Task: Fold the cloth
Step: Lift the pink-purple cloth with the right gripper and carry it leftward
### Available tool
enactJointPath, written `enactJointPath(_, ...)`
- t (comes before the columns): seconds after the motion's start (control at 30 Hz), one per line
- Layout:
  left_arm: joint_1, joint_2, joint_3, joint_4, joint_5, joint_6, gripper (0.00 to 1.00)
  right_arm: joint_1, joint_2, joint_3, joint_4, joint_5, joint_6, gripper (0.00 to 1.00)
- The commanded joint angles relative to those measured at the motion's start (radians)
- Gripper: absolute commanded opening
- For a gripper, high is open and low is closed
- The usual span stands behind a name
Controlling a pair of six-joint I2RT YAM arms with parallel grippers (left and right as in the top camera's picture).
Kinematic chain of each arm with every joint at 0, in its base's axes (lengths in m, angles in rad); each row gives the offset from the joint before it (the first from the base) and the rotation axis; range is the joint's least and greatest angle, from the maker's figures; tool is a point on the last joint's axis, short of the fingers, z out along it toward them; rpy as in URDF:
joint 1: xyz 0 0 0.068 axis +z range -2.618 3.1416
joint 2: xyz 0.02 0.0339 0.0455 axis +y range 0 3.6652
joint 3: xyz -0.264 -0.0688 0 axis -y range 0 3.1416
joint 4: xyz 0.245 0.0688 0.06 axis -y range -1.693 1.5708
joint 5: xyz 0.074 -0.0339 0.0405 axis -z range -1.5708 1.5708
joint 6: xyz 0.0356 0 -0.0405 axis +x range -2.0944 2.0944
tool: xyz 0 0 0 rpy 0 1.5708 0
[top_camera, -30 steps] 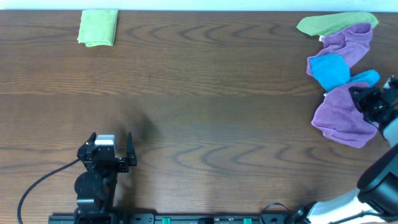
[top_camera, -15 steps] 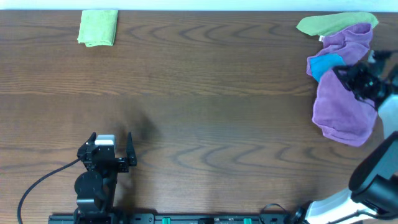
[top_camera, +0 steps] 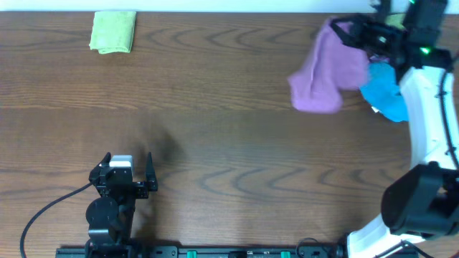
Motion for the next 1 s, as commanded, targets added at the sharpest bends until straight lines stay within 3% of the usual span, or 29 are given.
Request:
enactJointPath(0.0, 0.0, -0.006, -0.025, -0.006, -0.001, 0.021, 0.95, 0.092, -0.033, 0.084, 0.003, 0.011, -0.023, 0.02)
enactJointPath(0.17, 0.0, -0.006, -0.025, -0.007, -0.001, 0.021, 0.95, 0.162, -0.033, 0.158, -0.026, 0.035, -0.068, 0.01)
enactJointPath(0.27, 0.0, -0.006, -0.025, -0.006, -0.001, 0.021, 0.95, 0.131, -0.032, 0.158, -0.167, 0.138, -0.068, 0.01)
enactJointPath(0.3, 0.0, -0.006, -0.025, -0.006, -0.001, 0.021, 0.95, 0.119, -0.032, 0.158, -0.216, 0.16, -0.069, 0.07)
enactJointPath(0.33, -0.001, -0.006, -0.025, -0.006, -0.001, 0.021, 0.95, 0.107, -0.032, 0.158, -0.258, 0.164, -0.078, 0.35)
enactJointPath(0.37, 0.0, -0.006, -0.025, -0.006, -0.001, 0.021, 0.95, 0.095, -0.032, 0.158, -0.307, 0.163, -0.092, 0.75)
enactJointPath(0.5, 0.0, -0.006, -0.025, -0.007, -0.001, 0.021, 0.95, 0.085, -0.032, 0.158, -0.437, 0.165, -0.176, 0.85)
enactJointPath(0.63, 0.0, -0.006, -0.025, -0.007, -0.001, 0.021, 0.95, 0.1, -0.032, 0.155, -0.537, 0.255, -0.235, 0.83)
enactJointPath(0.77, 0.0, -0.006, -0.025, -0.006, -0.001, 0.021, 0.95, 0.159, -0.032, 0.111, -0.573, 0.296, -0.307, 0.72)
enactJointPath(0.83, 0.0, -0.006, -0.025, -0.006, -0.001, 0.021, 0.95, 0.203, -0.032, 0.06, -0.54, 0.3, -0.337, 0.5)
enactJointPath(0.87, 0.0, -0.006, -0.025, -0.006, -0.001, 0.021, 0.95, 0.227, -0.032, 0.027, -0.51, 0.309, -0.336, 0.32)
enactJointPath(0.93, 0.0, -0.006, -0.025, -0.006, -0.001, 0.021, 0.95, 0.263, -0.032, -0.022, -0.464, 0.323, -0.333, 0.1)
enactJointPath(0.97, 0.0, -0.006, -0.025, -0.006, -0.001, 0.021, 0.95, 0.283, -0.032, -0.059, -0.425, 0.325, -0.333, 0.04)
